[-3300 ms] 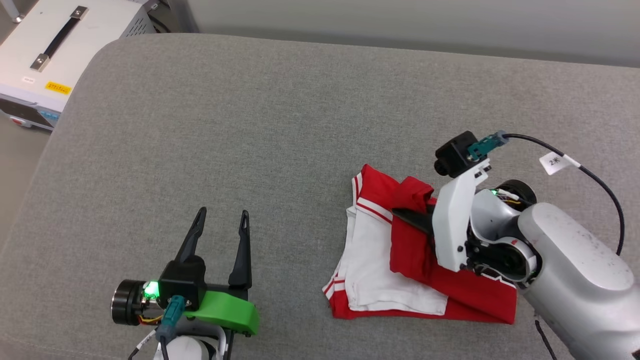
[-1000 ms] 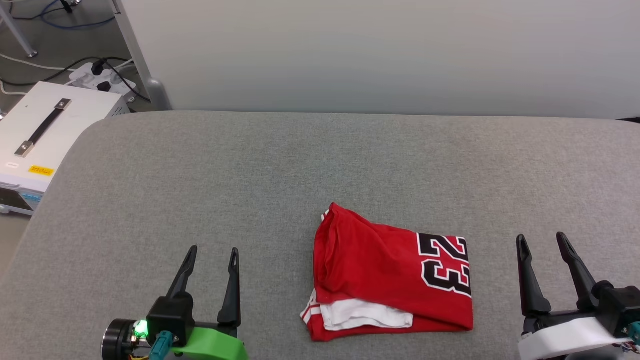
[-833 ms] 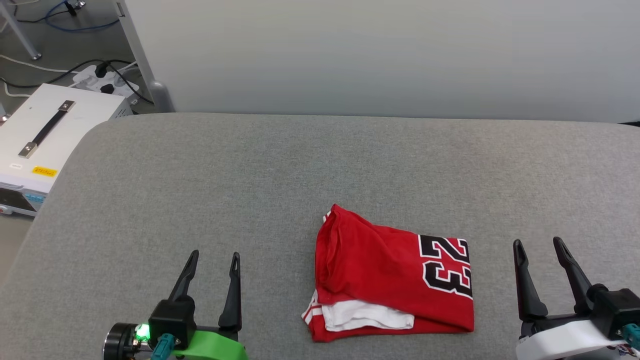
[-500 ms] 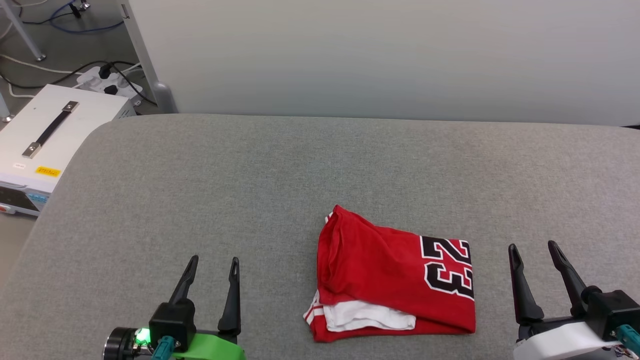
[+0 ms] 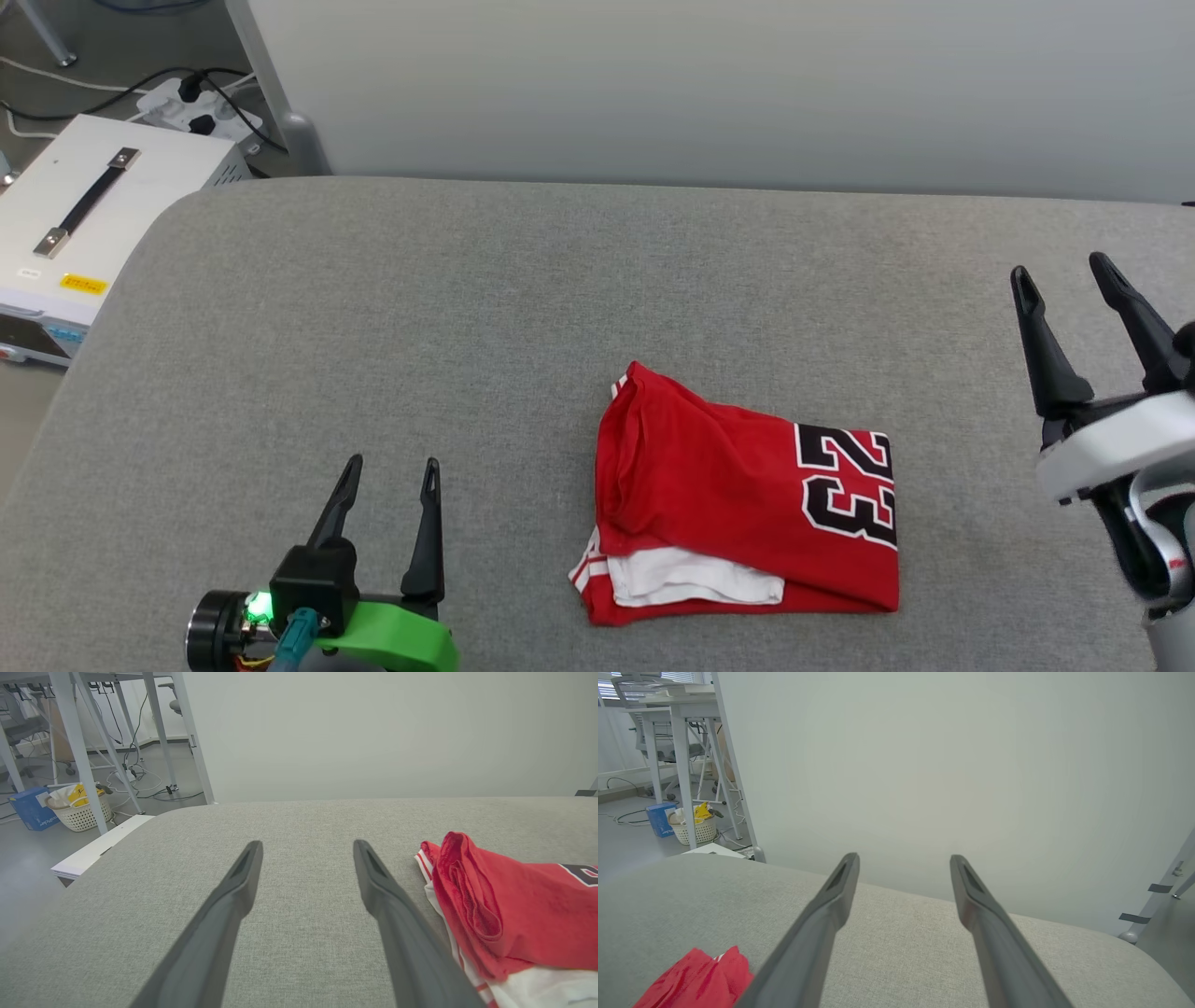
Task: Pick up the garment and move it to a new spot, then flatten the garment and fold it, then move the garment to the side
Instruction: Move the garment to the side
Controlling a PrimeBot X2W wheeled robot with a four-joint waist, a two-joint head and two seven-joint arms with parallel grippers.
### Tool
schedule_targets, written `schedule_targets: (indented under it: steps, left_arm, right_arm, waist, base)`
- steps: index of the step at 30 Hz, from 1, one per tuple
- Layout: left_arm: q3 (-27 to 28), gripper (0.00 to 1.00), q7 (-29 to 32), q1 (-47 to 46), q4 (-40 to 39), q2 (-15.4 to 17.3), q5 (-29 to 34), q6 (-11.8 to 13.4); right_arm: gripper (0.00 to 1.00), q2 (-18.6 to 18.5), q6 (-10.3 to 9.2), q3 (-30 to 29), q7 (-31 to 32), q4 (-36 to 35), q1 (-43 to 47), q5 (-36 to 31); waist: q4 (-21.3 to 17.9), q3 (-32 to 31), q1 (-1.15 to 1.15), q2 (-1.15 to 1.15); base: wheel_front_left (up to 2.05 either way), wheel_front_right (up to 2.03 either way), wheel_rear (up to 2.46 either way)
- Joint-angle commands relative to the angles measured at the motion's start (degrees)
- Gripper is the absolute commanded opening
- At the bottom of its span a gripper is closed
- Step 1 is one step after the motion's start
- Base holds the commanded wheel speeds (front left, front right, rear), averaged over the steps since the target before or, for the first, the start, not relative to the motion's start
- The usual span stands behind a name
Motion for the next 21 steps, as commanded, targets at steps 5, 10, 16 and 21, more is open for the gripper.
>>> schedule_targets:
  steps: [5, 10, 16, 21]
  left_arm:
    - [-0.2, 1.0, -0.3, -2.4, -0.4, -0.2, 0.1, 0.3]
    - [-0.3, 1.0, -0.3, -3.3, -0.5, -0.3, -0.1, 0.5]
    - [-1.1, 1.0, -0.3, -5.1, -0.4, -0.4, -0.2, 0.4]
    - [-1.9, 1.0, -0.3, -6.7, -0.4, -0.5, -0.4, 0.5]
  right_arm:
    - [1.0, -8.3, -0.05, 6.2, 19.2, 0.6, -5.8, 12.3]
    - [1.0, -12.9, -0.05, 9.2, 35.5, 1.9, -6.5, 23.2]
    - [1.0, -13.7, -0.05, 10.8, 46.4, 5.3, -4.8, 31.9]
    - [1.0, -12.1, -0.05, 12.9, 48.2, 8.3, -3.4, 35.0]
  waist:
    - [1.0, 2.9, 0.0, 0.0]
    - [1.5, 4.5, 0.0, 0.0]
    - [2.7, 6.7, 0.0, 0.0]
    - [4.2, 8.8, 0.0, 0.0]
  base:
    - [0.0, 0.0, 0.0]
    - [0.0, 0.0, 0.0]
    - [0.0, 0.0, 0.0]
    - [0.0, 0.0, 0.0]
